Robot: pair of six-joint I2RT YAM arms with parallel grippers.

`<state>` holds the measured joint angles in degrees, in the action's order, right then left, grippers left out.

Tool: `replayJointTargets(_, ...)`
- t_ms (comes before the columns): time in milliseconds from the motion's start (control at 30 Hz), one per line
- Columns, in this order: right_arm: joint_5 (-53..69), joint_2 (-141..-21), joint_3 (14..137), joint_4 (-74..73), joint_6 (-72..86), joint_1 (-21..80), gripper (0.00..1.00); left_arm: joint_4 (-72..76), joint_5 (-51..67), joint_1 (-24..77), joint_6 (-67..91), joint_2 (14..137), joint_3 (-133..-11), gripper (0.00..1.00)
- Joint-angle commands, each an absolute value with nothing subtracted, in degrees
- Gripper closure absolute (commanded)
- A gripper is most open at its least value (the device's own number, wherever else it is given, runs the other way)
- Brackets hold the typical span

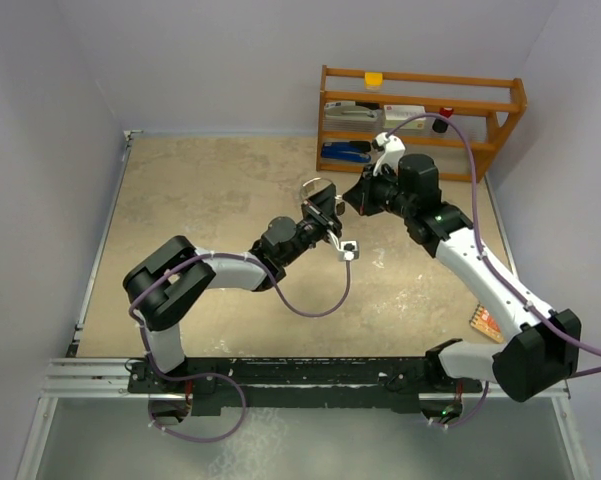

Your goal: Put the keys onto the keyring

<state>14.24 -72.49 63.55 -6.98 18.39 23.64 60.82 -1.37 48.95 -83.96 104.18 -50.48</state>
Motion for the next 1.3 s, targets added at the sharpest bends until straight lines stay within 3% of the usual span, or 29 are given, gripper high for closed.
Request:
replayJointTargets(0,12.92,-72.36,67.11,-5.16,18.06,24.08,1.0,64.69,-1.93,49.39,-87.03,104.45,-49.97,1.0)
replayJointTargets(1267,9.36,-75.84,69.35,-7.79,19.69,24.78,1.0,67.09,-2.34,50.36,-91.13,105.44,-49.47,1.0)
